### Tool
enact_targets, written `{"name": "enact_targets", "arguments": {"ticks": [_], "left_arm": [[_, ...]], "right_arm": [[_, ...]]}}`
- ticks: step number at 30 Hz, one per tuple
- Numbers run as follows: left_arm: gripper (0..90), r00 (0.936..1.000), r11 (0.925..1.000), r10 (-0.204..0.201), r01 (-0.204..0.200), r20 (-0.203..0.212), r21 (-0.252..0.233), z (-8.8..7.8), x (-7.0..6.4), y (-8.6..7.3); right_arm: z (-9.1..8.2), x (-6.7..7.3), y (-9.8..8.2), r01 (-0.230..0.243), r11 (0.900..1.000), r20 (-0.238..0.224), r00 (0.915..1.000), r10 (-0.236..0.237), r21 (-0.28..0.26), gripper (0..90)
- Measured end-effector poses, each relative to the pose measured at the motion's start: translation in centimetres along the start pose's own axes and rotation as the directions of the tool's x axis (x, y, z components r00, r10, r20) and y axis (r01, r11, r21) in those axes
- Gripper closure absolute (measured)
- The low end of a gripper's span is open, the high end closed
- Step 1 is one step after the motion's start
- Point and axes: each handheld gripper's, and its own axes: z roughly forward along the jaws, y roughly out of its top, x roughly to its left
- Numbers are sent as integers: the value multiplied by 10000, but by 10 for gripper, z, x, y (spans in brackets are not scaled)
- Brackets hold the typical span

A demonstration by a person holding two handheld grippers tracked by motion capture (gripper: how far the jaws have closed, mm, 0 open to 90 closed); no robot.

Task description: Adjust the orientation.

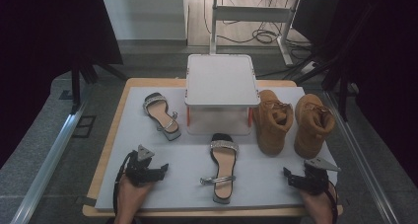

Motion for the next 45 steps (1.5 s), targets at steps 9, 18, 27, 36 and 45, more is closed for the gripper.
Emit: {"name": "enact_targets", "arguments": {"ticks": [9,18,27,36,45], "left_arm": [[199,10000,10000,52,-52,-6,-19,-1,-1,0],[411,9999,9996,-85,82,-87,-269,-4,-2,-1],[741,9999,9995,-148,147,-42,-267,-5,-3,1],[899,9998,9977,-2,15,202,-671,-9,-6,7],[898,9999,9968,39,-30,104,-793,-2,-9,14]], "right_arm": [[0,0,0,8,10000,-3,10000,-8,-4,125],[0,0,0,8,10000,-2,10000,-8,-12,126],[0,0,0,13,10000,-8,10000,-13,-18,126],[0,0,0,24,10000,-5,10000,-24,-28,126],[0,0,0,19,10000,-9,10000,-19,-29,126]]}}
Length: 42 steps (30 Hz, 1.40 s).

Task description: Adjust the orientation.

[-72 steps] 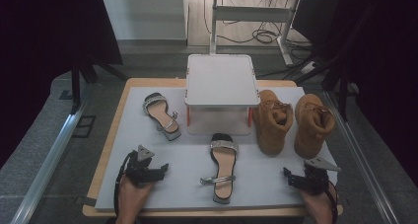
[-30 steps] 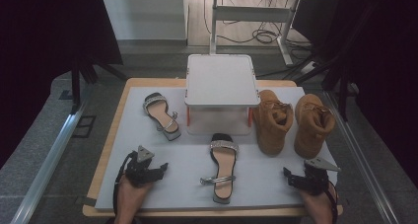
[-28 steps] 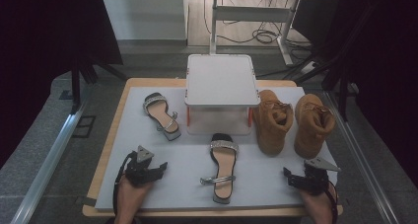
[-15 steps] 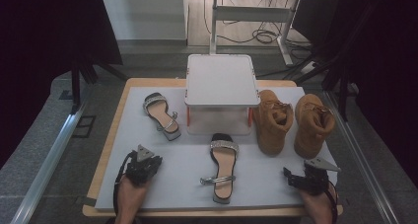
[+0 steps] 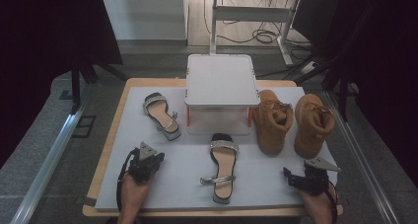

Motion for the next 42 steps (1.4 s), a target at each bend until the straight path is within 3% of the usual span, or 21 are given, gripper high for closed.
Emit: {"name": "enact_targets", "arguments": {"ticks": [15,20,27,42], "left_arm": [[898,9970,9995,-15,38,768,-304,26,-7,30],[898,9981,9995,78,-60,615,-296,36,-10,37],[899,9992,9993,-81,95,399,-359,50,-11,49],[898,9988,9991,-133,114,-469,-403,75,-18,73]], "right_arm": [[0,0,0,-1,10000,0,10000,1,-7,126],[0,0,0,3,10000,-3,10000,-3,-2,126],[0,0,0,-2,10000,-5,10000,2,-11,126],[0,0,0,-3,10000,-9,10000,3,-16,126]]}}
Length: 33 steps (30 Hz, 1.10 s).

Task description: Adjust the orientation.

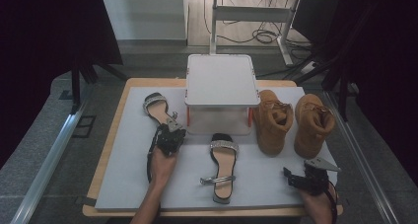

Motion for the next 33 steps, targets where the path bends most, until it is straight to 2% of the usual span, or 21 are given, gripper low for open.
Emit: {"name": "enact_targets", "arguments": {"ticks": [8,15,22,33], "left_arm": [[898,9989,9995,-268,275,-397,153,12,2,1],[898,9992,9996,-246,250,-327,134,11,3,1],[898,9990,9997,-159,167,-408,196,4,7,-4],[899,9974,9984,-541,549,-475,157,-12,20,-17]], "right_arm": [[0,0,0,-2,10000,-2,10000,2,-2,126],[0,0,0,-4,10000,0,10000,4,-4,126],[0,0,0,2,10000,-2,10000,-2,-3,127],[0,0,0,1,10000,3,10000,-1,-5,127]]}}
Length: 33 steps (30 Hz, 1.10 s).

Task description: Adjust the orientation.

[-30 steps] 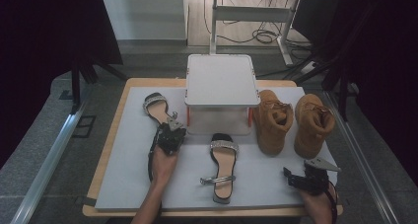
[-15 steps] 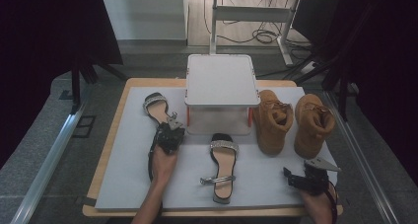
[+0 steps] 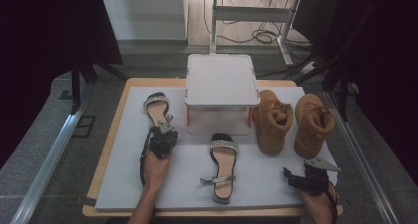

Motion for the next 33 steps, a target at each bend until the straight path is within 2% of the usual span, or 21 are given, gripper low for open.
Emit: {"name": "enact_targets", "arguments": {"ticks": [6,9,20,31,33], "left_arm": [[899,9999,10000,-79,79,-88,-7,-8,8,-6],[899,9997,10000,36,-35,-226,30,-12,13,-10],[898,9988,10000,-5,9,-486,87,-28,36,-21],[898,9972,9997,-180,192,-727,149,-38,57,-29],[898,9976,9992,-397,402,-574,72,-39,62,-30]], "right_arm": [[0,0,0,1,10000,-1,10000,-1,0,127],[0,0,0,1,10000,1,10000,-1,2,127],[0,0,0,1,10000,2,10000,-1,2,126],[0,0,0,-3,10000,5,10000,3,2,127],[0,0,0,1,10000,4,10000,-1,3,127]]}}
